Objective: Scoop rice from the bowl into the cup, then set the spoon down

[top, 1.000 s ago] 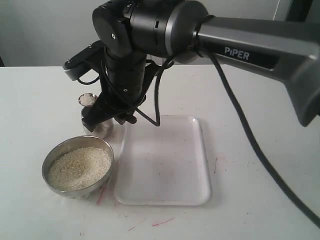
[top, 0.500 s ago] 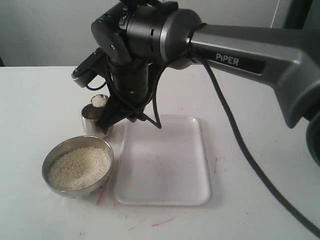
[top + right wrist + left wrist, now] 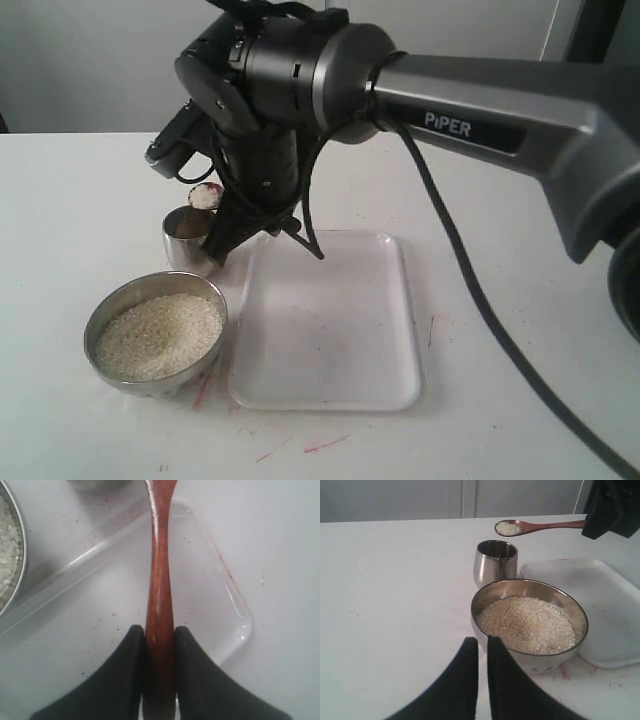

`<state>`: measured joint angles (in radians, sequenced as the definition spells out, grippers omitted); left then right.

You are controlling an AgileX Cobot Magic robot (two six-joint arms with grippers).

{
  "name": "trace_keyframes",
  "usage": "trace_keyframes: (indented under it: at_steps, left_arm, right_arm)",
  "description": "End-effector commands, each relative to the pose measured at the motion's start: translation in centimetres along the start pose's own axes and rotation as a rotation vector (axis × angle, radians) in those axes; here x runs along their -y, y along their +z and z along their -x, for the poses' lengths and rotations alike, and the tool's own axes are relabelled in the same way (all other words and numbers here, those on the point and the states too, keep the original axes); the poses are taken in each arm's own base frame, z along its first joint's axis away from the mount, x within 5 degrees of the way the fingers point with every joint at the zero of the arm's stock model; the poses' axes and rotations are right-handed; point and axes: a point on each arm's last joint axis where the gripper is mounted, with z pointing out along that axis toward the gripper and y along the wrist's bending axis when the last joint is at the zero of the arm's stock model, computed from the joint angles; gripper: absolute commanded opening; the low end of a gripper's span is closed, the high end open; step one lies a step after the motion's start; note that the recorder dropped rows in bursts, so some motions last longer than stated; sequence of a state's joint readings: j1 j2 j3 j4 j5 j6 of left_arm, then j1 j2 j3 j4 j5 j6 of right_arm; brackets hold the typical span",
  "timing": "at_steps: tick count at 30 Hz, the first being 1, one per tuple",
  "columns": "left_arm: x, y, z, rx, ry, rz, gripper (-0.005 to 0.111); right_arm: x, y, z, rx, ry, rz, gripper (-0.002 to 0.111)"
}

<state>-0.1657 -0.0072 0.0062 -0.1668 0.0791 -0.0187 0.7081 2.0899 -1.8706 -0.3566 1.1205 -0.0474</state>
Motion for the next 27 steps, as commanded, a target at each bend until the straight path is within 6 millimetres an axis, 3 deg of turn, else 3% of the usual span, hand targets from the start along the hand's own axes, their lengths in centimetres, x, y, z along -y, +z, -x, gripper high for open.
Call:
trace_keyframes:
  at_steps: [1,27]
  left_arm:
    - [0.07,0.03,0.19,0.001,-0.010,-0.006,0.014]
    - [0.07,0.03,0.19,0.001,-0.010,-0.006,0.014]
  right_arm:
    - [-0.57,-0.57,0.24,0.002,-0.063,-0.055,0.000]
    - [-0.47,-0.86,-0.09,-0.052,-0.129,-0.130,0.000]
